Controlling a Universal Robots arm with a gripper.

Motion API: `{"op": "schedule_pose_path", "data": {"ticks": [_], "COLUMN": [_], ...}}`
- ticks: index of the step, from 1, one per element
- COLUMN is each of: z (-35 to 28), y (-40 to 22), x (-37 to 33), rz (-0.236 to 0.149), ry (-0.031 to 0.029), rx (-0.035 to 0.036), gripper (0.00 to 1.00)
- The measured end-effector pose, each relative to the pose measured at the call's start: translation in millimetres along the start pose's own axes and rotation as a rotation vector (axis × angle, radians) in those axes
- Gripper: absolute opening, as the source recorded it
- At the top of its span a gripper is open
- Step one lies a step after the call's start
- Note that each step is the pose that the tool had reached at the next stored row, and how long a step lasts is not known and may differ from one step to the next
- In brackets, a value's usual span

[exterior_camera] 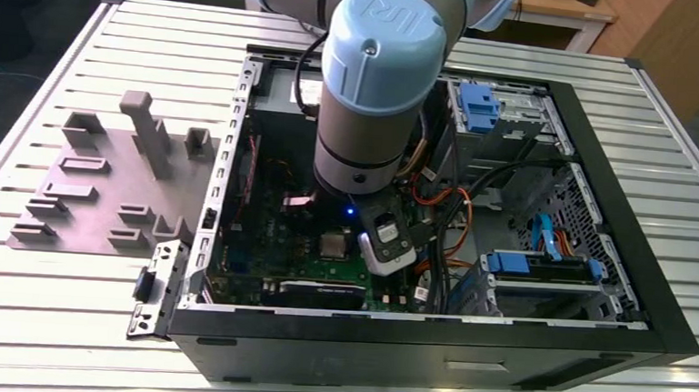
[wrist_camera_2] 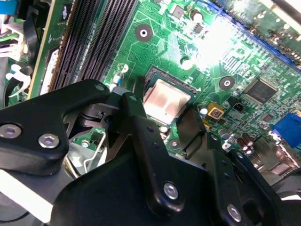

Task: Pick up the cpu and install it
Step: 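Place the cpu into insertion slot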

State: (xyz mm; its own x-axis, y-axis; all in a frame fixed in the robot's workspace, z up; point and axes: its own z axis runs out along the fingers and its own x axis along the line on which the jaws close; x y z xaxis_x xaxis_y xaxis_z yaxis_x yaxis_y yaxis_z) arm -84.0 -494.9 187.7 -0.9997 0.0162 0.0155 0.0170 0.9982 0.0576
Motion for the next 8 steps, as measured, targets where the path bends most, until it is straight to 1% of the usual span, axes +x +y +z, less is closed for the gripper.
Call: {"op": "schedule_pose_path", "data": {"ticks": [8], "z": [0.1], "y": [0.0], "x": [-1.1], "rz": [0.000], "ry": [0.0002], "rx": [0.0003], "gripper": [0.55]}}
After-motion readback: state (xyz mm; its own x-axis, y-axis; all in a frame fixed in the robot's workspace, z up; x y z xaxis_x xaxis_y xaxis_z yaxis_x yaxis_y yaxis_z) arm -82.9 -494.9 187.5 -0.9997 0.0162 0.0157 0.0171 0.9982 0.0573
